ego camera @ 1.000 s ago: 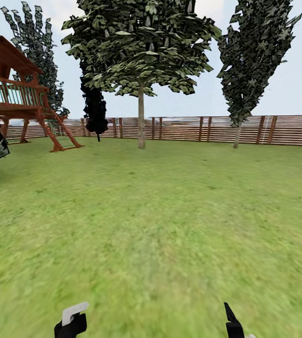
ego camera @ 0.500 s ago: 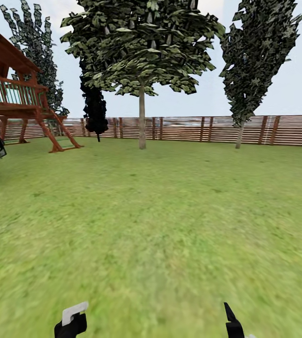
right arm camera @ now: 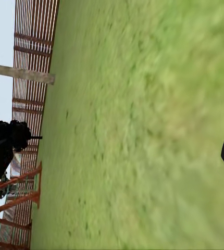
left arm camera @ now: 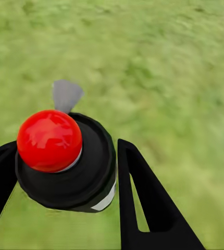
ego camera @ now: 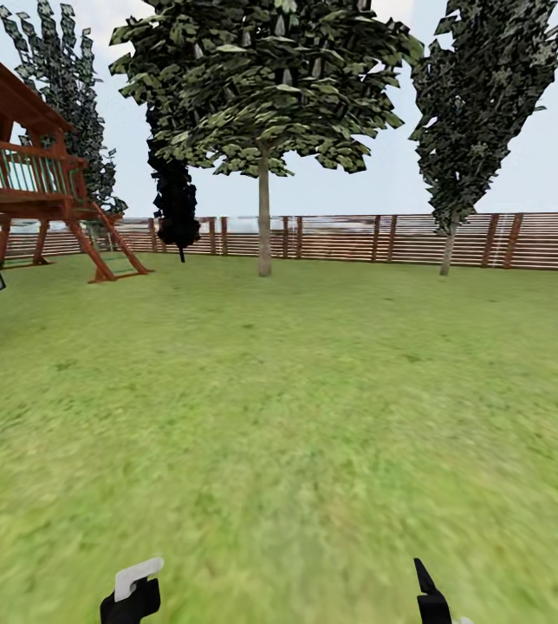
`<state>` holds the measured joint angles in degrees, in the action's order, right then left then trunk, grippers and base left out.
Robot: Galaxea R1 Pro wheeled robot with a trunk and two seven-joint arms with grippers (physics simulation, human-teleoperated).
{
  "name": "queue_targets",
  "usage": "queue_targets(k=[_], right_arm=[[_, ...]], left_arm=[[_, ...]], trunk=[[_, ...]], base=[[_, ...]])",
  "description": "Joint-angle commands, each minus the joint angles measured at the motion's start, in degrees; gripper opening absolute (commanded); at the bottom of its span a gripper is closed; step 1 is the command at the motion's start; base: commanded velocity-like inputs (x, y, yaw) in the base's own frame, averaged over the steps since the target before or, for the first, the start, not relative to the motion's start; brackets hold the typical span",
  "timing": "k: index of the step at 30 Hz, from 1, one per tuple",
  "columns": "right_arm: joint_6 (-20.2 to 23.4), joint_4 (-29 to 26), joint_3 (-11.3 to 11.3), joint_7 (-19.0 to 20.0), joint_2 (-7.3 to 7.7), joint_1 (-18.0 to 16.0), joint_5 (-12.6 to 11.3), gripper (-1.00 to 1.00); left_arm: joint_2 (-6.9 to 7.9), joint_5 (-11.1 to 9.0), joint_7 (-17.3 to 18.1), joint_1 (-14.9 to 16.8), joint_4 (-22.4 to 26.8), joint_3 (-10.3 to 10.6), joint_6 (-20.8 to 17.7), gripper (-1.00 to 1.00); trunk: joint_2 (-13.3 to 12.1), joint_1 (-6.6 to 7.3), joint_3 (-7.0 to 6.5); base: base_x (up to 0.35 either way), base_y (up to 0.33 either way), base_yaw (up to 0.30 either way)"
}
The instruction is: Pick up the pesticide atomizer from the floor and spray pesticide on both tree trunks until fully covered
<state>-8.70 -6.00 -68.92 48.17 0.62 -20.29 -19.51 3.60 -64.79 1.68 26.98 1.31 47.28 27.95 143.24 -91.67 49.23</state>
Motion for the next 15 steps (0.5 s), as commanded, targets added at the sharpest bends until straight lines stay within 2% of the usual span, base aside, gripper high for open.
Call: queue_targets(k=[1, 15], right_arm=[[0.0, 0.0, 0.0, 0.0, 0.00, 0.0, 0.0, 1.00], [0.0, 0.0, 0.0, 0.0, 0.00, 0.0, 0.0, 1.00]], left_arm=[[0.00, 0.0, 0.0, 0.0, 0.0, 0.0, 0.0, -1.00], [0.00, 0.0, 0.0, 0.0, 0.0, 0.0, 0.0, -1.00]], trunk=[[0.0, 0.00, 0.00], [0.0, 0.00, 0.00]], base=[[0.322, 0.118, 0.000], [0.322, 0.118, 0.000]])
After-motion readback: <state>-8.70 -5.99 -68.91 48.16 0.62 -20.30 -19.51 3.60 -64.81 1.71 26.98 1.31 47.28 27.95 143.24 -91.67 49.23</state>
